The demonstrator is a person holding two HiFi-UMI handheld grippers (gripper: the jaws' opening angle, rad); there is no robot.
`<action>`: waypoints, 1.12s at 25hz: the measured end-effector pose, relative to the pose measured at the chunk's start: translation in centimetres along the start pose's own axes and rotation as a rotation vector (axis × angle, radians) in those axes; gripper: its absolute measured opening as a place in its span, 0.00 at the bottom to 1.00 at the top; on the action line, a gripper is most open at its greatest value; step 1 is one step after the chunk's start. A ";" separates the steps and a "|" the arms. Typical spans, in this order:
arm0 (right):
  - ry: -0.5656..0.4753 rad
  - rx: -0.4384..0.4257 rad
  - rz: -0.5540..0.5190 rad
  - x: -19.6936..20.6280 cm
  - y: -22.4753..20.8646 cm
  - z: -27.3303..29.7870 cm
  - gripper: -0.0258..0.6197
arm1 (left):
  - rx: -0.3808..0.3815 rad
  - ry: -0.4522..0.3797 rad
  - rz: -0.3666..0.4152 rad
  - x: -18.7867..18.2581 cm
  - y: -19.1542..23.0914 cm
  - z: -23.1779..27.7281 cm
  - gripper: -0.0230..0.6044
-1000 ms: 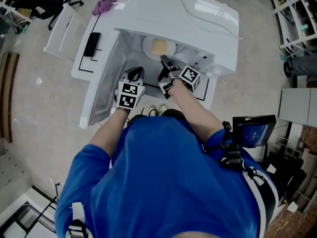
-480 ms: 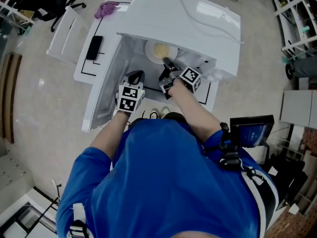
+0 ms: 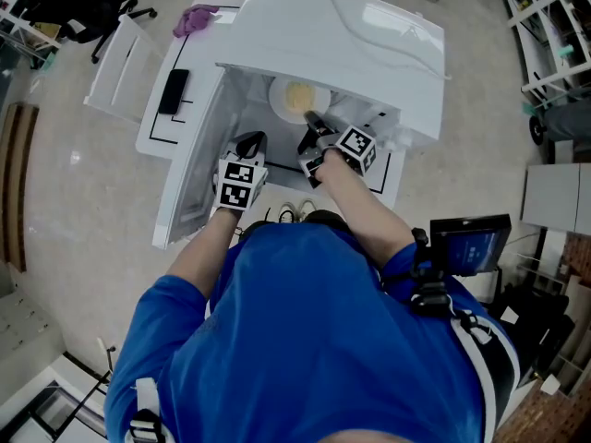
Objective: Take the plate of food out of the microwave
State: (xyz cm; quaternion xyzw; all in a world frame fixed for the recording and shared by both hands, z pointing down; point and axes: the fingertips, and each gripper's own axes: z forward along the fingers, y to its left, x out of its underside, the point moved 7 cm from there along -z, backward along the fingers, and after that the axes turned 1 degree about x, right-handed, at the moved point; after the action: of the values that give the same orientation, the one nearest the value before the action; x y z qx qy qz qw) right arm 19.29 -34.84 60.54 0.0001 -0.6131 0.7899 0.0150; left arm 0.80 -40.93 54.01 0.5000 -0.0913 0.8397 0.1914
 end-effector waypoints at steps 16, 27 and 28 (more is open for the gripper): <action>0.000 -0.040 -0.032 2.3 -0.1 -6.5 0.07 | 0.045 -0.046 -0.112 0.8 0.2 -1.8 0.05; -0.005 -0.104 -0.030 2.5 0.3 -14.4 0.07 | 0.036 -0.101 -0.197 0.9 -2.5 -4.1 0.05; -0.004 -0.108 -0.031 2.4 0.3 -15.3 0.07 | 0.031 -0.106 -0.211 0.9 -3.0 -4.4 0.05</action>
State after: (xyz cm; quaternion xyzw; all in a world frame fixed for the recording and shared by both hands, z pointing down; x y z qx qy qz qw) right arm 17.12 -20.06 56.50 0.0103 -0.6546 0.7555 0.0261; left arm -1.89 -36.47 52.57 0.5534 -0.0350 0.7886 0.2657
